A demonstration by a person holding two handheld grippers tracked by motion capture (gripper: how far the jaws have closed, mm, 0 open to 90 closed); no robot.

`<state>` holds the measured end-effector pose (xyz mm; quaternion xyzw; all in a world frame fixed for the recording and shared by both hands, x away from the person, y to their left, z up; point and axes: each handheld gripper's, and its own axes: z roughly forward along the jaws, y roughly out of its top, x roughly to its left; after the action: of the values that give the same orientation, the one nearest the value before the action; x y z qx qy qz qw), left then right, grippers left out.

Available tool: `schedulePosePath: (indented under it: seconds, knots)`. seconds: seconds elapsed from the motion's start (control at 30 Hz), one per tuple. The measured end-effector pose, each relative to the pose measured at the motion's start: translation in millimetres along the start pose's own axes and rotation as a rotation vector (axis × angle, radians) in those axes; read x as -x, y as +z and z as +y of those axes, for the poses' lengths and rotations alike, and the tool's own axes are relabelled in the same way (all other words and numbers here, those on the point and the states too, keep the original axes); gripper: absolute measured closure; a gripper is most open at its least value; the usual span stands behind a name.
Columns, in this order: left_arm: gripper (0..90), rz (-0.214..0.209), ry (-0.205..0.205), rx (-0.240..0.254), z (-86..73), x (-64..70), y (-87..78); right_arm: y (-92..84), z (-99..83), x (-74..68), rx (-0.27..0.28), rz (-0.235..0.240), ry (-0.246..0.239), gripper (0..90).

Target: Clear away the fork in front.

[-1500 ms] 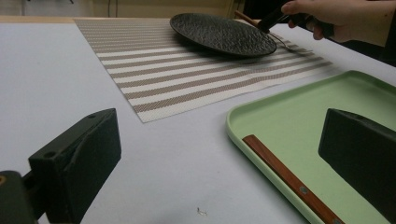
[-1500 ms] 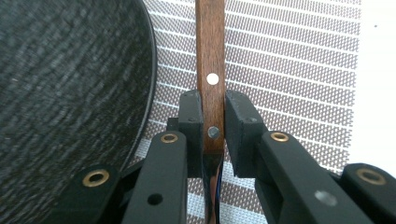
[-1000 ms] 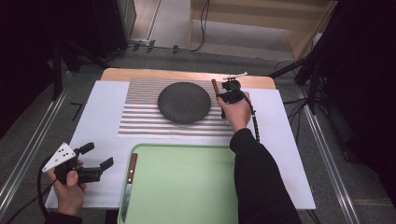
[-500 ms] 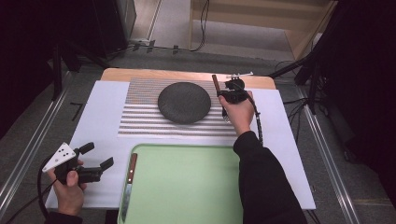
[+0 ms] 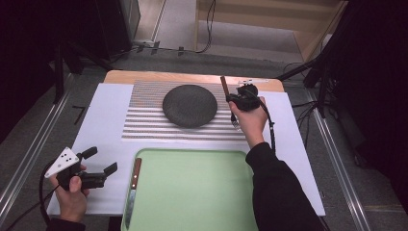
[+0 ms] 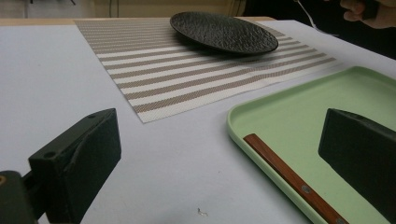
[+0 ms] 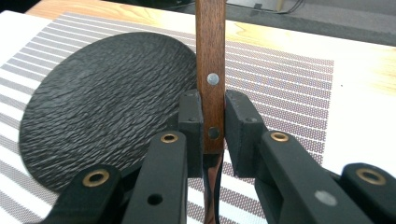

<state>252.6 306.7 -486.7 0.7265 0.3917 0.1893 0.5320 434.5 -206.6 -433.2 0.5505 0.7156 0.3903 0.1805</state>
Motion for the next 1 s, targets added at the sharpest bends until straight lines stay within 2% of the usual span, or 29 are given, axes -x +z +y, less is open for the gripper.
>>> schedulePosePath:
  seconds: [0.5, 0.83, 1.0]
  knots:
    - [0.0, 0.01, 0.01, 0.006, 1.3, 1.5, -0.6, -28.1, -18.7, -10.3, 0.076, 0.057, -0.016, 76.3]
    - [0.0, -0.005, 0.015, 0.016, 5.1, 6.6, 0.9, -45.8, -33.3, -13.8, 0.126, 0.078, -0.036, 76.3]
    - [0.0, -0.009, 0.058, 0.012, 10.8, 16.2, 3.8, -56.8, -39.0, -16.2, 0.152, 0.088, -0.048, 76.2]
